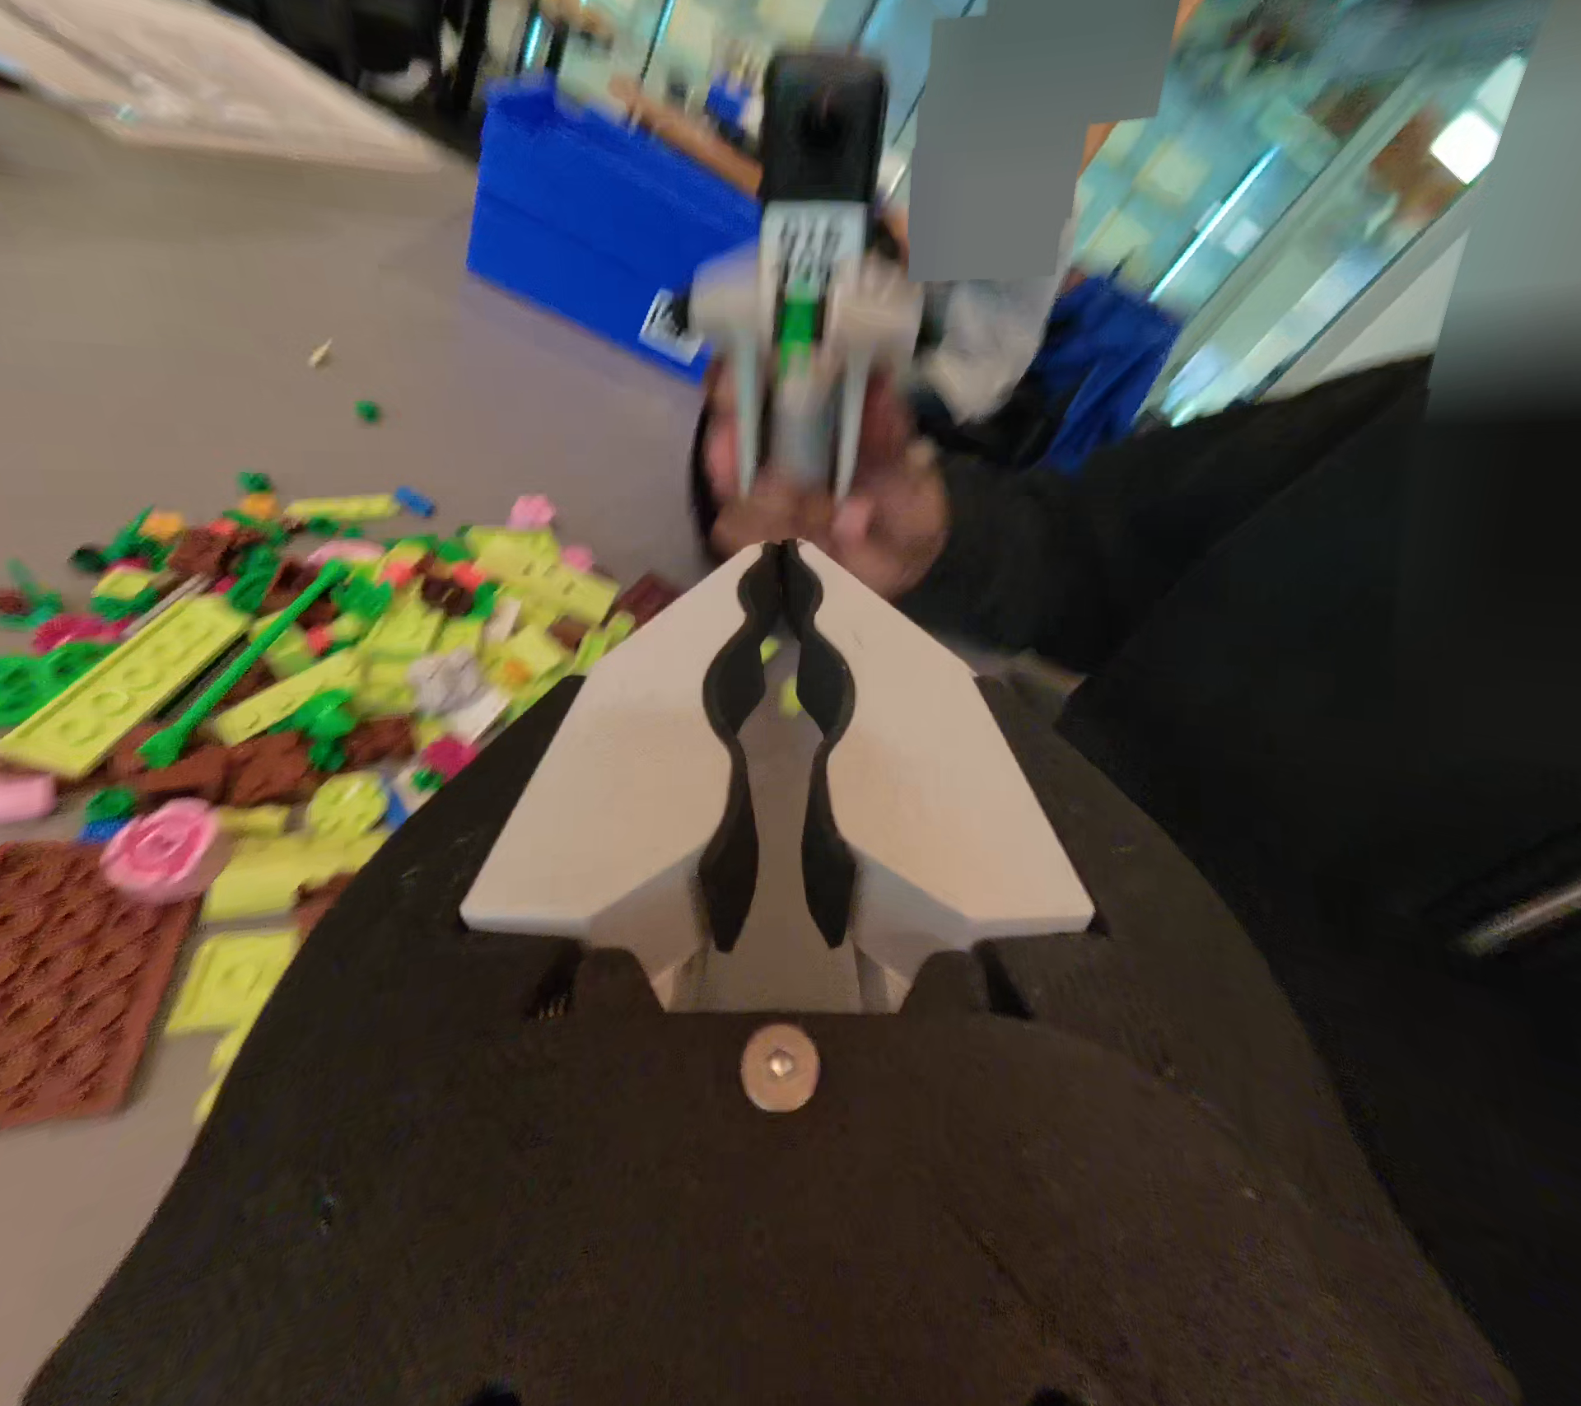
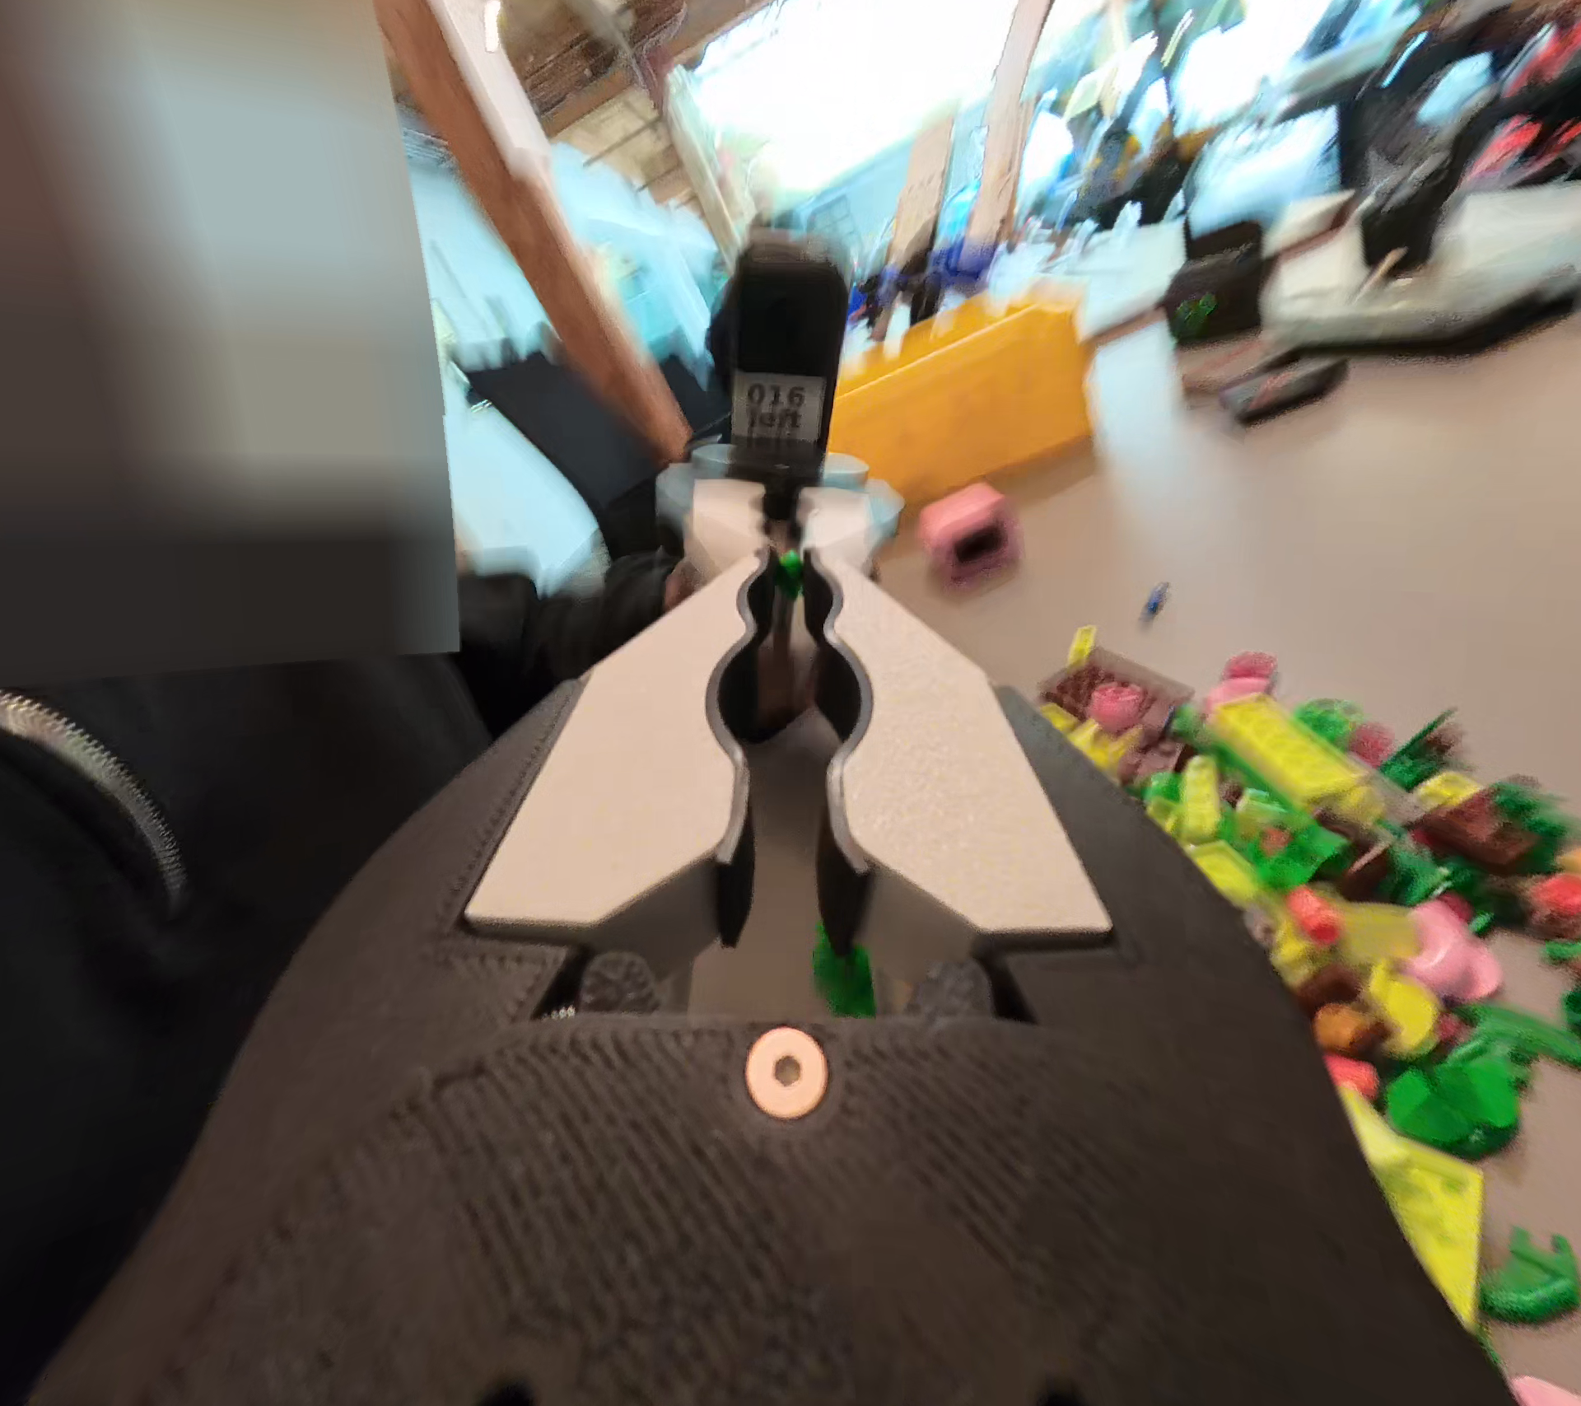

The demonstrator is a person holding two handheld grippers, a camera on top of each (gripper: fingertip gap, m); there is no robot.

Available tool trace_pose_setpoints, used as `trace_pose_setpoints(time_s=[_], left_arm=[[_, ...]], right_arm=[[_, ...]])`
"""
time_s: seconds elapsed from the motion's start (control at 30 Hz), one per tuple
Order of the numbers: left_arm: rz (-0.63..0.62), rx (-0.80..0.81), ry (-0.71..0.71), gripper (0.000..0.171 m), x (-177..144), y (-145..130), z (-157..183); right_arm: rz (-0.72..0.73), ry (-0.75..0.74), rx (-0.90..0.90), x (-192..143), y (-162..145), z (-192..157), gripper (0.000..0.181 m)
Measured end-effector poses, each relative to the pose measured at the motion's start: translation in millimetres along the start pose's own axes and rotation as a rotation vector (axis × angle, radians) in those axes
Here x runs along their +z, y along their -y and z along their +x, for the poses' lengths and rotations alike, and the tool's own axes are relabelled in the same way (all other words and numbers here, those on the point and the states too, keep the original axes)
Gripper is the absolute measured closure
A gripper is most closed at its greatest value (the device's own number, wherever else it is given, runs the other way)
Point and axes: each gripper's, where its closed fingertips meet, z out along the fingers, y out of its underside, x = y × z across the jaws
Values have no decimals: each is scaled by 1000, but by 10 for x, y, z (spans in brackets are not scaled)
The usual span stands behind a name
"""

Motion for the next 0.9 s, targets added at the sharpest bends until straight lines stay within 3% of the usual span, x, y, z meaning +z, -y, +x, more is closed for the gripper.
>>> trace_pose_setpoints(time_s=[0.07,0.1,0.2,0.3,0.5,0.63,0.9], left_arm=[[-80,96,98,171,3,-189,-138],[-58,89,82,171,8,-144,-110],[-16,64,61,171,-13,-20,-81],[-10,119,113,171,-47,-30,-147],[47,501,394,155,-121,159,-249],[53,714,513,157,-126,208,-205],[58,855,604,167,-168,265,-196]], right_arm=[[270,-16,84,-332,543,94,179],[303,-40,93,-483,655,178,179],[210,-133,52,-616,532,392,178],[188,-15,136,-479,464,306,178],[110,44,274,-104,111,202,178],[90,26,336,51,-49,227,178],[116,7,456,143,-127,268,178]])
